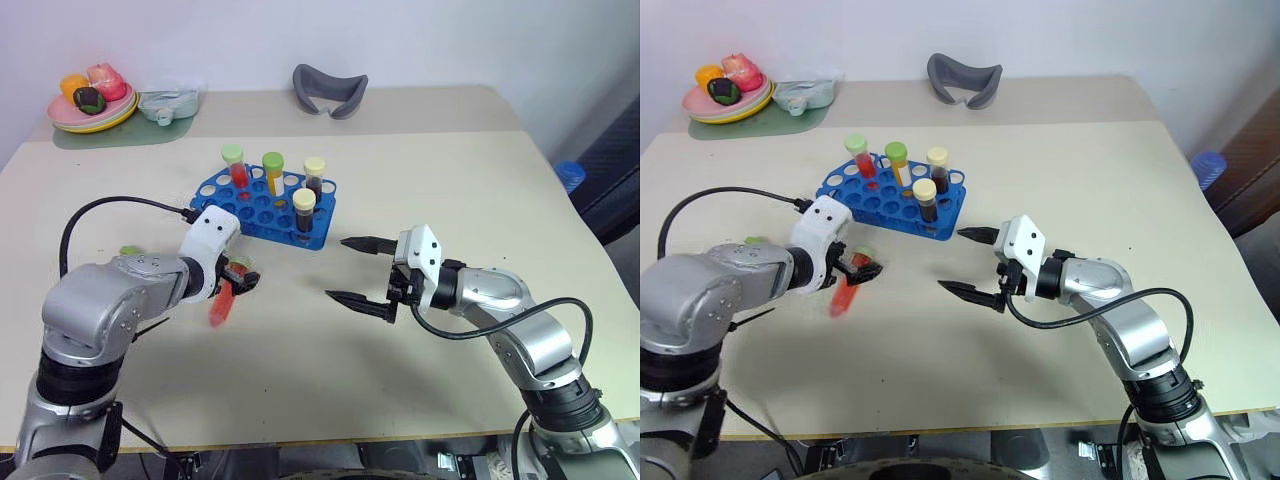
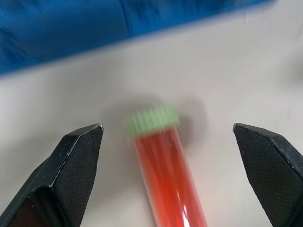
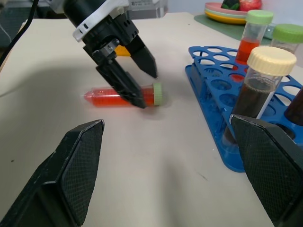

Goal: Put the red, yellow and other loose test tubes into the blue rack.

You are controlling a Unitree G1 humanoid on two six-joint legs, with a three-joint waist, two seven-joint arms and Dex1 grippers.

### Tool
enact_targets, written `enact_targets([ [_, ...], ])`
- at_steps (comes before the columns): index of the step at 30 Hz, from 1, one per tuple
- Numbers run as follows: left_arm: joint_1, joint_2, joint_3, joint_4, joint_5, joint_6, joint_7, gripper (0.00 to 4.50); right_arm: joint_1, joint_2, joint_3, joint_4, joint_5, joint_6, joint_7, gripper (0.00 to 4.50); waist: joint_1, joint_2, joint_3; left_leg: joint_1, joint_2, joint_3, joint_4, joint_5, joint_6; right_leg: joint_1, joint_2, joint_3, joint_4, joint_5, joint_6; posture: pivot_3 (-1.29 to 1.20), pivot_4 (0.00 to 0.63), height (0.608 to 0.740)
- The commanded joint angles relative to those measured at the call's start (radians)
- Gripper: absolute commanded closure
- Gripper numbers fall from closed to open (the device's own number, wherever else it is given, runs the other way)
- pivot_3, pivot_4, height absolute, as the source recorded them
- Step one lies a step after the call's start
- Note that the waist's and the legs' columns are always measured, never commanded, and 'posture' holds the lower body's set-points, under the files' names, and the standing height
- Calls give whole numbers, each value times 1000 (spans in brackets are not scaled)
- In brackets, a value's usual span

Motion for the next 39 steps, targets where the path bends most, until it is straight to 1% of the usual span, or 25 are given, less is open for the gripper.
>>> enact_targets([
  [1, -30, 41, 15, 41, -148, 8, 75, 0, 3, -3, -1, -27, -2, -11, 12, 140, 3, 0, 0, 0, 0, 0, 0, 0, 0, 0, 0, 0, 0, 0, 0, 0, 150, 740],
  [5, -42, 107, -7, 90, -272, 8, 172, 0, 18, 0, 10, -37, -13, -14, 18, 140, 3, 0, 0, 0, 0, 0, 0, 0, 0, 0, -1, 0, 0, 0, 0, 0, 150, 740],
  [8, -28, 81, 21, 109, -300, 8, 241, 0, 23, 6, 14, -35, -21, -21, 18, 140, 6, 0, 0, 0, 0, 0, 0, 0, 0, 0, -1, 0, 0, 0, 0, 0, 150, 740],
  [10, -21, 77, 34, 108, -311, 8, 253, 0, 23, 10, 16, -32, -24, -23, 16, 140, 8, 0, 0, 0, -1, 0, 1, 0, 0, 1, -1, 0, 0, 0, 0, 0, 150, 740],
  [14, 20, 100, 58, 81, -295, 8, 215, 0, 16, 24, 20, -17, -34, -38, 14, 140, 6, 0, 0, 0, -1, 0, 0, 0, 0, 0, -1, 0, 0, 0, 0, 0, 150, 740],
  [17, 43, 140, 49, 86, -272, 8, 181, 0, 4, 36, 20, 0, -43, -49, 12, 140, 6, 0, 0, 0, -1, 0, 0, 0, 0, 0, -1, 0, 0, 0, 0, 0, 150, 740],
  [24, 78, 179, 71, 68, -227, 7, 102, 0, 2, 58, 26, 15, -56, -65, 16, 140, 9, 0, 0, 0, -1, 0, 0, 0, -1, 0, -1, 0, 0, 0, 0, 0, 150, 740],
  [26, 114, 210, 71, 42, -204, -47, 63, 0, -1, 61, 28, 21, -58, -69, 18, 140, 7, 0, 0, 0, -1, 0, 0, 0, -1, 0, -1, 0, 0, 0, 0, 0, 150, 740],
  [30, 147, 227, 100, 55, -179, -58, 18, 0, -10, 66, 32, 30, -59, -71, 27, 140, 9, 0, 0, 0, -1, 1, 0, 0, -1, 0, -1, 0, 0, 0, 0, 0, 150, 740],
  [33, 129, 225, 115, 68, -171, -44, -15, 0, -17, 65, 31, 35, -60, -72, 32, 140, 12, 0, 0, 0, -1, 1, 0, 0, -1, 0, -1, 0, 0, 0, 0, 0, 150, 740],
  [35, 91, 226, 110, 71, -171, -17, -34, 0, -19, 63, 28, 35, -60, -72, 34, 140, 16, 0, 0, 0, -1, 1, 0, 0, -1, 0, -1, 0, 0, 0, 0, 0, 150, 740],
  [39, 13, 242, 60, 109, -206, 8, -36, 0, -12, 62, 26, 26, -60, -70, 33, 140, 21, 0, 0, 0, -1, 1, 0, 0, -1, 0, -1, 0, 0, 0, 0, 0, 150, 740],
])
